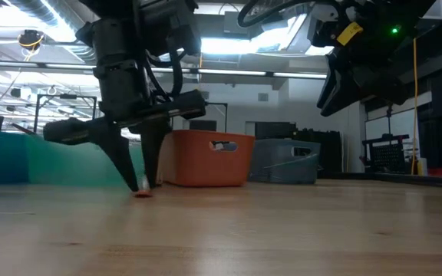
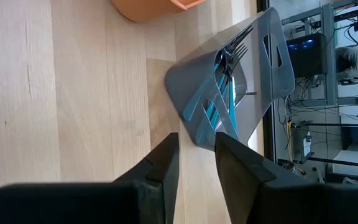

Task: Sort silverware by color (type)
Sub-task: Put the orange fork into the blue bin

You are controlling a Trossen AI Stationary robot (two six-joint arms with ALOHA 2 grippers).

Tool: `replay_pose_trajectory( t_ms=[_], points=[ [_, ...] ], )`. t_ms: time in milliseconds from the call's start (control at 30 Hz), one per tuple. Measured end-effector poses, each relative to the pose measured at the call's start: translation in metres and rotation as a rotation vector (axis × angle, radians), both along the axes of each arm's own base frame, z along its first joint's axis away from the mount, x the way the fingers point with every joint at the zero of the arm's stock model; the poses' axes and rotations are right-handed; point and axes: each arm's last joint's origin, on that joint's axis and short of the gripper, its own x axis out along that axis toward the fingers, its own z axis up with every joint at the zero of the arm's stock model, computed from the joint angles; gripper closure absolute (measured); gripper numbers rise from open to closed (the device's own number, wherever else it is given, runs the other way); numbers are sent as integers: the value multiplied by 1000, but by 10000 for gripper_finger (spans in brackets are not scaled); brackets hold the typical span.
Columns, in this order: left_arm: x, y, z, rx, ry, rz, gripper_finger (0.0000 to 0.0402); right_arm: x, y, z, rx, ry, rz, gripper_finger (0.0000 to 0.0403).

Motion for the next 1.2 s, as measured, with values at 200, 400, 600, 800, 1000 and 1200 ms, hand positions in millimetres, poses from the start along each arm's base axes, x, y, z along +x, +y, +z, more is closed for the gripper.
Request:
replay_pose_trajectory(
  t_ms=[200, 400, 600, 800, 1000, 1200],
  points=[
    [-3, -1, 0, -14, 29, -30, 332, 0, 0, 0, 0, 0, 0, 299],
    [-3, 0, -1, 10, 25, -14, 357, 0, 0, 0, 0, -1, 0, 299],
    [-2, 2, -1, 28, 17, -5, 358, 0, 0, 0, 0, -1, 0, 299],
    [-2, 2, -1, 38, 13, -3, 355, 0, 0, 0, 1, -2, -1, 299],
    [-2, 2, -1, 32, 13, -7, 368, 0, 0, 0, 1, -2, -1, 299],
    [-4, -10, -1, -2, 10, -73, 395, 0, 0, 0, 1, -2, -1, 299]
  ],
)
